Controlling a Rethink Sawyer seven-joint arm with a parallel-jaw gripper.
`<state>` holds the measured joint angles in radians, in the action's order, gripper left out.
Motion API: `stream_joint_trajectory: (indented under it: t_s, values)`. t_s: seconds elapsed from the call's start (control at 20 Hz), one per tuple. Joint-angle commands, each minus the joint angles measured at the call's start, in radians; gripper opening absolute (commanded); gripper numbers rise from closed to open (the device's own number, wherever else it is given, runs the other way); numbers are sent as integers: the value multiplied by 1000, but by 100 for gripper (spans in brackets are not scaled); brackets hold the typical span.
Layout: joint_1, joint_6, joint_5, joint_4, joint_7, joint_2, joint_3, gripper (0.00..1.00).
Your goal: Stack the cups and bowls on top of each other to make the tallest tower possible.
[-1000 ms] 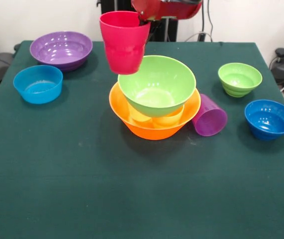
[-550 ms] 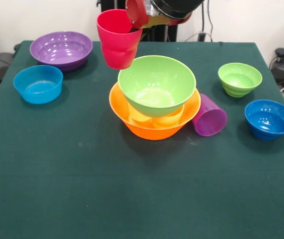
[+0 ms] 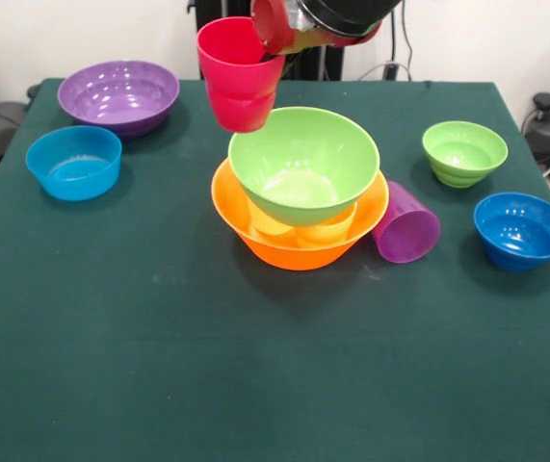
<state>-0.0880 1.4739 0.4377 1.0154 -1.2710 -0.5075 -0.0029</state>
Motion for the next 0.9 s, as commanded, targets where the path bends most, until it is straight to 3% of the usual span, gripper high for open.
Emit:
stream_joint_trajectory:
  t_s: [0.05, 0.9]
  values:
    - [33, 78, -47, -17, -156, 14, 41, 0]
    - [62, 18, -69, -63, -202, 101, 16, 0]
